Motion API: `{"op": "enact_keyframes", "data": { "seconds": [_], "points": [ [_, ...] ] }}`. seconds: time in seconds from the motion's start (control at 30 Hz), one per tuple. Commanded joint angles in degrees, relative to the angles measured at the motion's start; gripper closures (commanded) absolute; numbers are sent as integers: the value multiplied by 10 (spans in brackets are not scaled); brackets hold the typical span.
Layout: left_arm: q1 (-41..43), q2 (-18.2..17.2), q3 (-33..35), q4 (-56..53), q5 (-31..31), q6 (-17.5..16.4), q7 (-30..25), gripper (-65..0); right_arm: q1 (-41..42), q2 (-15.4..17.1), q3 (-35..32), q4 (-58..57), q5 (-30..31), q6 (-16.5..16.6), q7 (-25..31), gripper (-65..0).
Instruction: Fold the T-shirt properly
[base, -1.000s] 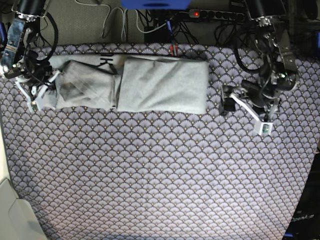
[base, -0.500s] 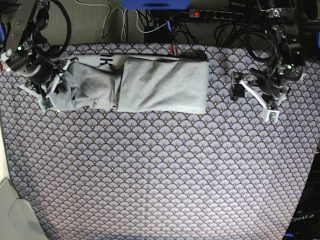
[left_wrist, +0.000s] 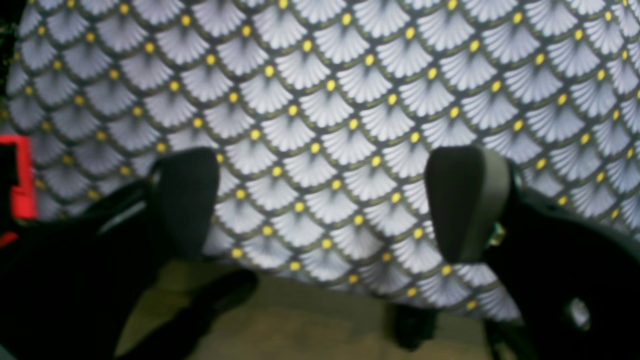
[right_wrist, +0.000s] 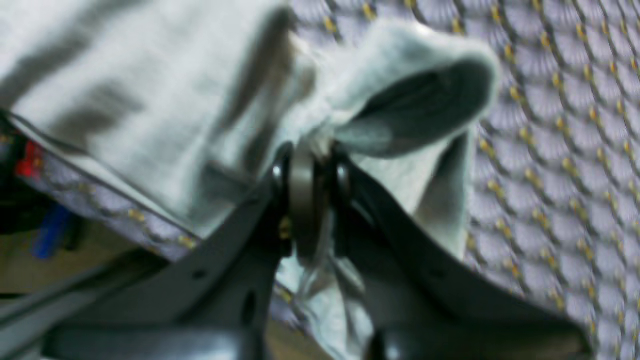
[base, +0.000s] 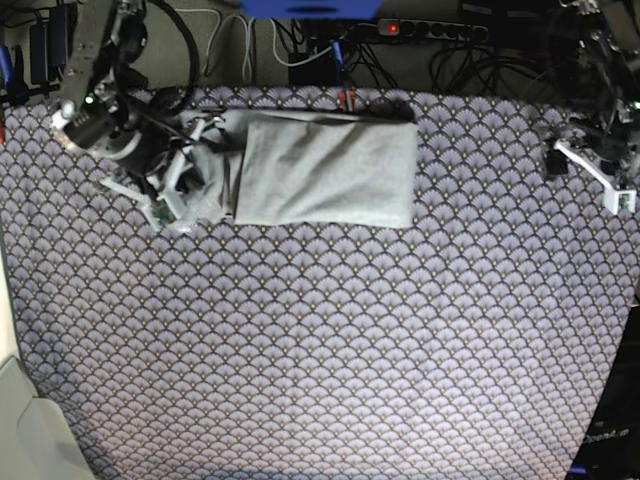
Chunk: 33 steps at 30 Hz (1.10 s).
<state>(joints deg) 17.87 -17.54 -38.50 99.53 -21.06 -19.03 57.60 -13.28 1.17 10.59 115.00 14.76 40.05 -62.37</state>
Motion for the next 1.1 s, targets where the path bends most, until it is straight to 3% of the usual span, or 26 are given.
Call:
{"op": "enact_keyframes", "data": {
  "seconds": [0.0, 0.23, 0.5, 0.97, 1.07],
  "points": [
    [6, -14, -13, 9, 4, 3, -8, -650, 6, -2, -10, 17, 15, -1, 15, 0],
    [14, -48, -48, -13, 4, 3, -8, -650, 30, -41, -69, 19, 15, -1, 15, 0],
    [14, -61, -78, -47, 2, 3, -8, -650, 30, -89, -183, 14, 13, -1, 16, 0],
    [14, -35, -74, -42, -3, 3, -8, -650, 79, -102, -280, -94, 12, -1, 48, 0],
    [13, -33, -73, -41, -3, -26, -8, -650, 104, -102, -280, -139, 12, -1, 48, 0]
  ]
}}
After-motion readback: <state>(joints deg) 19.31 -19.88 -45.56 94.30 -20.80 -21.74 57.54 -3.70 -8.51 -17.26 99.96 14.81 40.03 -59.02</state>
